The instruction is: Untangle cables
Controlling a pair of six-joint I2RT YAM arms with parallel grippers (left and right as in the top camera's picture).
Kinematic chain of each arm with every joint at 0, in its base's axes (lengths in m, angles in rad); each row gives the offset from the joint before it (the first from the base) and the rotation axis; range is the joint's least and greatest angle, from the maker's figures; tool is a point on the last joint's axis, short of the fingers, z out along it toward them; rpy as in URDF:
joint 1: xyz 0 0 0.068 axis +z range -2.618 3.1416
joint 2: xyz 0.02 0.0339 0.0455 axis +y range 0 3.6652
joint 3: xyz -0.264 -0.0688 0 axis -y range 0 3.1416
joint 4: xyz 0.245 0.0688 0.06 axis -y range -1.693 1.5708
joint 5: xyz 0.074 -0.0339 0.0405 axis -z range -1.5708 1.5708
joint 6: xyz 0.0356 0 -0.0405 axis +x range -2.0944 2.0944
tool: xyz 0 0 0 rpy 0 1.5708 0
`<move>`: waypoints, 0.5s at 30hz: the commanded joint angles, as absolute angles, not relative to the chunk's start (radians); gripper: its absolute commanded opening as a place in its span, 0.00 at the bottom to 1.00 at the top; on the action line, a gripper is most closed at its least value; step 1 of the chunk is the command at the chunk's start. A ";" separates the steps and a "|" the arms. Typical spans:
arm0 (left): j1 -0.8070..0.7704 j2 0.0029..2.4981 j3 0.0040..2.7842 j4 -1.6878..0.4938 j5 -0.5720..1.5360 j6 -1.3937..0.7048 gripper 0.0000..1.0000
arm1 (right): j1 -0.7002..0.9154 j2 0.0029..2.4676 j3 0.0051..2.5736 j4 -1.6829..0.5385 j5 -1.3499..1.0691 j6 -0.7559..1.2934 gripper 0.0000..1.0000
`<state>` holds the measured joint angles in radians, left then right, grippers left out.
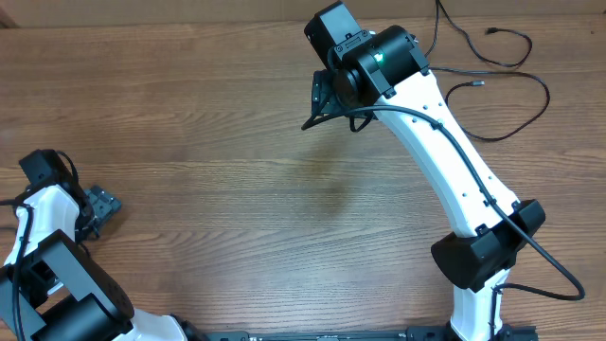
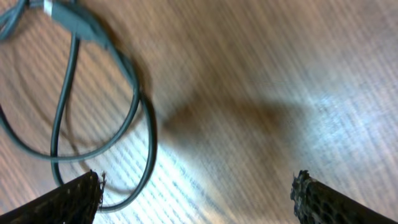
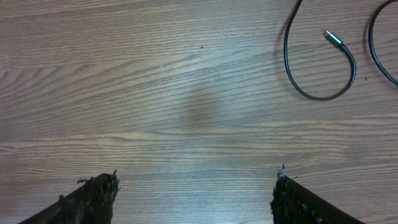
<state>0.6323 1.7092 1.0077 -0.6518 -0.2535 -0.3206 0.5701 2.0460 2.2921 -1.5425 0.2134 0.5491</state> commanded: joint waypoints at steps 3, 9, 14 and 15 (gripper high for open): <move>0.656 1.738 1.024 -0.631 -0.190 -0.274 0.97 | 0.571 2.041 2.289 -1.557 0.215 0.543 0.80; 0.717 1.794 1.024 -0.625 -0.108 -0.227 0.93 | 0.571 2.041 2.289 -1.577 0.215 0.517 0.80; 0.741 1.833 1.023 -0.625 -0.055 -0.204 0.92 | 0.571 2.041 2.289 -1.570 0.215 0.518 0.80; 0.741 1.841 1.023 -0.626 -0.056 -0.202 0.92 | 0.571 2.041 2.289 -1.567 0.215 0.518 0.80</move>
<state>0.7403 1.7935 1.0168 -0.6243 -0.0921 -0.2352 0.5701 2.0460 2.2921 -1.5730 0.2134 0.5266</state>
